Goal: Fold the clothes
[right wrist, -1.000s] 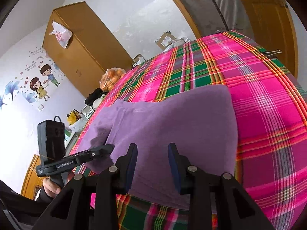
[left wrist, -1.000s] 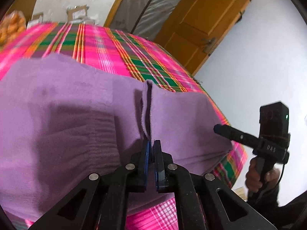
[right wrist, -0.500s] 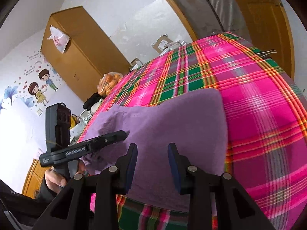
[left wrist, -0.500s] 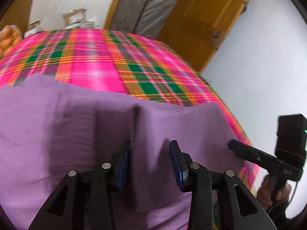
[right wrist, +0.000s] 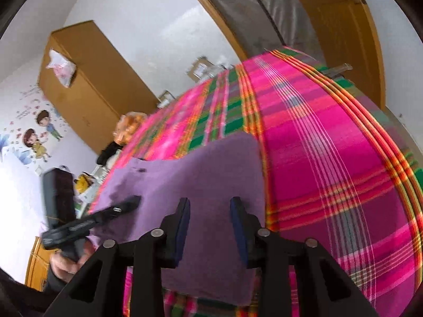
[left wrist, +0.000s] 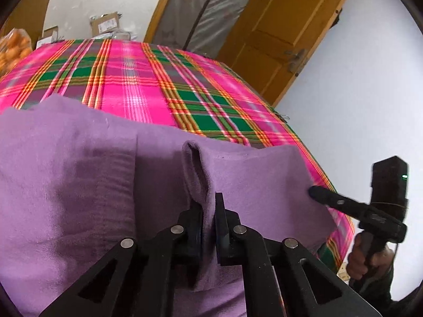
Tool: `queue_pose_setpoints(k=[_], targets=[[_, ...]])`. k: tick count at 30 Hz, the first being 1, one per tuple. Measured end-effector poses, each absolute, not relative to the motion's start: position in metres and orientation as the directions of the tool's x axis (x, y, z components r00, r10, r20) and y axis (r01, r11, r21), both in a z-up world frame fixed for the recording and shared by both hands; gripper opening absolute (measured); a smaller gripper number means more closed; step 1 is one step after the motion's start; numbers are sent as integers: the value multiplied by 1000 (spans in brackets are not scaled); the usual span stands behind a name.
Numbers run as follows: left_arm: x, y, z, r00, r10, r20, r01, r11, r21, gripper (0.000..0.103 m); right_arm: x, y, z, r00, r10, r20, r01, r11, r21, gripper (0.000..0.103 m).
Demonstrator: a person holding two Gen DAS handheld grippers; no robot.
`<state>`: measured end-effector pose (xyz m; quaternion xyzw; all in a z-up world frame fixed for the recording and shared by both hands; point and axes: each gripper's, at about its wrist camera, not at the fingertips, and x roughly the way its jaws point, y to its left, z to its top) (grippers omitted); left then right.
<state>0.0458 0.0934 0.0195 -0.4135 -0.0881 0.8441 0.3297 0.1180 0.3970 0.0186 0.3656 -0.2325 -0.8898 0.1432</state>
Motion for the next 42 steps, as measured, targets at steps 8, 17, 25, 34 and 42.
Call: queue_pose_setpoints(k=[8, 17, 25, 34, 42], targets=[[55, 74, 42, -518, 614, -595, -462, -787, -410, 9, 106, 416, 32, -746, -392, -539, 45, -836, 546, 21], [44, 115, 34, -469, 599, -649, -504, -785, -360, 11, 40, 428, 3, -659, -460, -595, -52, -762, 646, 0], [42, 111, 20, -453, 592, -666, -488, -790, -371, 11, 65, 439, 10, -714, -480, -509, -9, -721, 692, 4], [47, 105, 16, -457, 612, -646, -501, -777, -382, 11, 97, 415, 2, -672, -436, -599, 61, -838, 542, 6], [64, 95, 15, -456, 624, -635, -520, -766, -379, 11, 141, 375, 17, -696, -331, -637, 158, -936, 313, 9]])
